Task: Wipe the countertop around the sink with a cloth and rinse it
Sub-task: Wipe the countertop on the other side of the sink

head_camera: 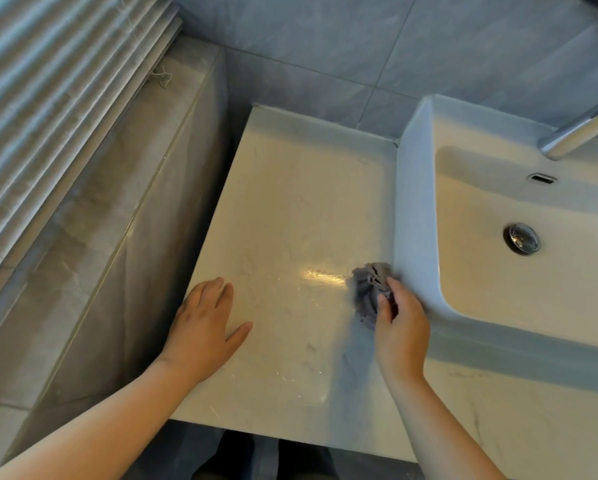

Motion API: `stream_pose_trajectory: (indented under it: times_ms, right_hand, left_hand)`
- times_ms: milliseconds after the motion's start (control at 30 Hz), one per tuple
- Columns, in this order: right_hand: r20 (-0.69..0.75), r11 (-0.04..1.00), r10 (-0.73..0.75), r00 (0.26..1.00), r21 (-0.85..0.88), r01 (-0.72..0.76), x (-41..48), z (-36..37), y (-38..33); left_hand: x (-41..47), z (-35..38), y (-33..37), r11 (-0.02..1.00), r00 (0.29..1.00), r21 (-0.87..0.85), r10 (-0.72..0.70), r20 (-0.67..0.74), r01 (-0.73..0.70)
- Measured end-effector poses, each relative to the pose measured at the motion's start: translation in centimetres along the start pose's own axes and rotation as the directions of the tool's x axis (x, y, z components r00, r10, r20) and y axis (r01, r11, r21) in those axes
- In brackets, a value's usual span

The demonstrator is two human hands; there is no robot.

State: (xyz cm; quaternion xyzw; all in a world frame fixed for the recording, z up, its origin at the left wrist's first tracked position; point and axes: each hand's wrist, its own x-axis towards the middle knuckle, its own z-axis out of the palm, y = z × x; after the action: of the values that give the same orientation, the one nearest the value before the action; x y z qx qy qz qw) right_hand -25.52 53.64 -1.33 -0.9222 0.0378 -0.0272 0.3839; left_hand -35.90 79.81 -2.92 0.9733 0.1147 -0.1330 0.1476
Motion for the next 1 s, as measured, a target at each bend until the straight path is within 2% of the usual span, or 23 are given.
stream_pose_trajectory:
  times_ms: [67, 133, 233, 300, 433, 533, 600, 667, 733, 800, 833, 933, 1000]
  right_hand:
    - [0.094, 0.996, 0.037, 0.995, -0.086, -0.029, 0.3, 0.8, 0.9]
    - [0.140, 0.974, 0.010, 0.990, -0.227, 0.022, 0.3, 2.1, 1.5]
    - [0.079, 0.917, -0.054, 0.995, -0.390, 0.081, 0.5, 3.8, 2.4]
    - [0.018, 0.899, -0.104, 0.994, -0.427, 0.101, 0.6, 4.5, 3.0]
    - [-0.049, 0.918, -0.116, 0.992, -0.386, 0.088, 1.0, 4.6, 3.2]
    - [0.001, 0.923, -0.154, 0.988, -0.356, 0.144, 0.6, 4.6, 2.9]
    - [0.032, 0.941, -0.191, 0.981, -0.277, 0.192, -0.6, 4.5, 2.4]
    - [0.053, 0.997, -0.065, 0.997, -0.027, 0.066, -1.8, 4.2, 1.1]
    - [0.168, 0.954, 0.081, 0.982, 0.272, -0.125, -2.2, 3.6, -0.3]
    - [0.239, 0.899, 0.114, 0.964, 0.388, -0.203, -1.6, 2.9, -0.7]
    - [0.242, 0.896, 0.133, 0.961, 0.384, -0.220, -1.1, 2.5, -0.8]
    - [0.131, 0.967, 0.193, 0.972, 0.140, -0.211, -0.1, 1.3, -0.6]
    - [0.058, 0.995, 0.100, 0.993, 0.024, -0.101, -0.5, 1.2, -1.3]
  left_hand:
    - [-0.1, 0.1, 0.1, 1.000, 1.000, 0.002, -0.002, 0.002, 0.002]
    - [0.0, 0.1, 0.1, 1.000, 1.000, 0.012, 0.004, 0.000, -0.004]
    - [0.0, 0.2, -0.1, 1.000, 1.000, 0.025, 0.004, 0.015, -0.005]
    - [0.0, 0.2, -0.1, 1.000, 1.000, 0.027, 0.003, 0.014, -0.003]
    - [0.0, 0.4, 0.0, 1.000, 1.000, 0.030, -0.002, 0.008, 0.001]
    - [0.0, 0.5, 0.0, 0.999, 1.000, 0.036, 0.001, 0.001, -0.001]
    - [-0.1, 0.5, 0.1, 0.999, 1.000, 0.043, 0.000, 0.003, 0.000]
    - [-0.1, 0.4, 0.1, 0.999, 1.000, 0.049, -0.001, 0.011, 0.000]
    - [-0.1, 0.3, 0.1, 0.999, 1.000, 0.043, 0.003, 0.012, -0.004]
    - [0.0, 0.2, 0.1, 0.999, 1.000, 0.036, 0.006, 0.015, -0.007]
    - [0.1, 0.1, 0.0, 0.999, 1.000, 0.037, 0.010, 0.019, -0.010]
    - [0.0, 0.2, -0.1, 0.999, 1.000, 0.043, 0.015, 0.023, -0.016]
    - [-0.1, 0.3, 0.0, 0.999, 1.000, 0.037, 0.006, 0.024, -0.006]
